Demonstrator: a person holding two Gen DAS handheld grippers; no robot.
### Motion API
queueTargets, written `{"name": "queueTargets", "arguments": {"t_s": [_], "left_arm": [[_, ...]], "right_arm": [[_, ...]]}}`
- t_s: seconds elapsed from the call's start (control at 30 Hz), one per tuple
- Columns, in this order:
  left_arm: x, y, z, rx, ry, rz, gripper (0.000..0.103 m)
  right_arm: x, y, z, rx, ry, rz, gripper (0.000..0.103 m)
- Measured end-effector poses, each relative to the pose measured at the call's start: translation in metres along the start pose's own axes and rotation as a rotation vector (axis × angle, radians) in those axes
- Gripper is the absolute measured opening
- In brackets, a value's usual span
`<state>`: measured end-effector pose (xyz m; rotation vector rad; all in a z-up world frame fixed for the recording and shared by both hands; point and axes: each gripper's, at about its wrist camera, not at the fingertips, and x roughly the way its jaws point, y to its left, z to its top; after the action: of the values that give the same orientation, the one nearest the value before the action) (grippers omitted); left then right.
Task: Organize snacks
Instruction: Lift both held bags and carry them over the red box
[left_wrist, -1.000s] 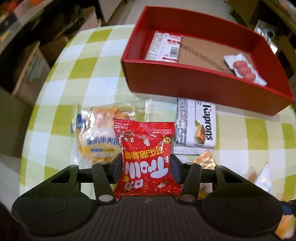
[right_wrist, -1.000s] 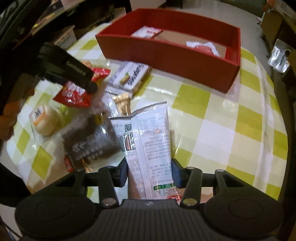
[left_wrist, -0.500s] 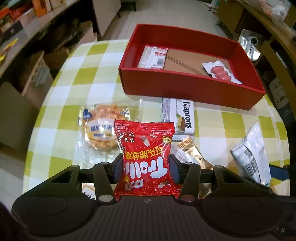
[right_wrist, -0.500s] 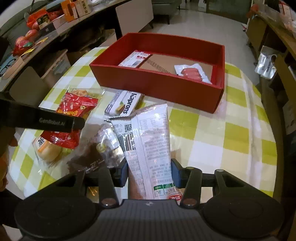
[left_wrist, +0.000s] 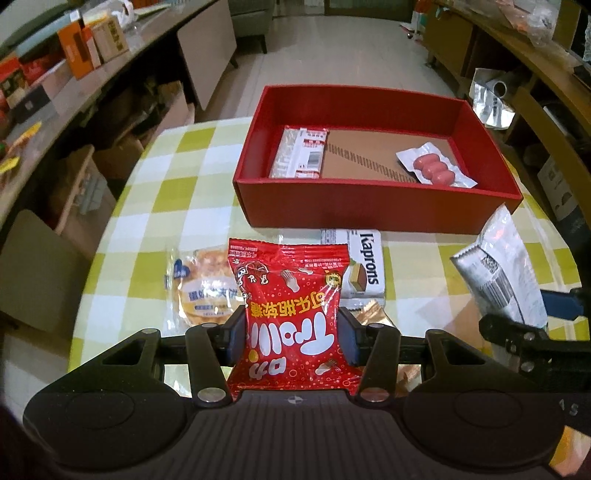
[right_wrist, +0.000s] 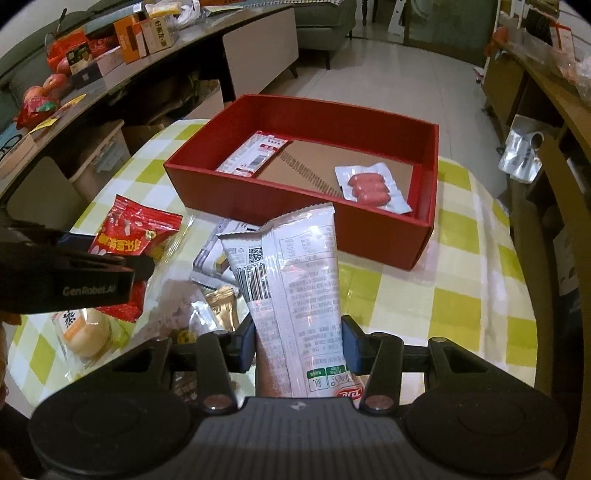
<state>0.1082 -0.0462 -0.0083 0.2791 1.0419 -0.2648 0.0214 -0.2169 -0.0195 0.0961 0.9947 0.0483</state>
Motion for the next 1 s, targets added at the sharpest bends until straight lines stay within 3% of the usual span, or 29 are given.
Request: {"name": "queueTargets", "arguments": {"t_s": [1.0], "left_arm": [[-0.019, -0.005, 0.006, 0.039, -0.115, 0.053, 0.056]], "right_arm": [[-0.003, -0.004, 0.011, -0.007, -0.039, -0.011, 0.056]]}}
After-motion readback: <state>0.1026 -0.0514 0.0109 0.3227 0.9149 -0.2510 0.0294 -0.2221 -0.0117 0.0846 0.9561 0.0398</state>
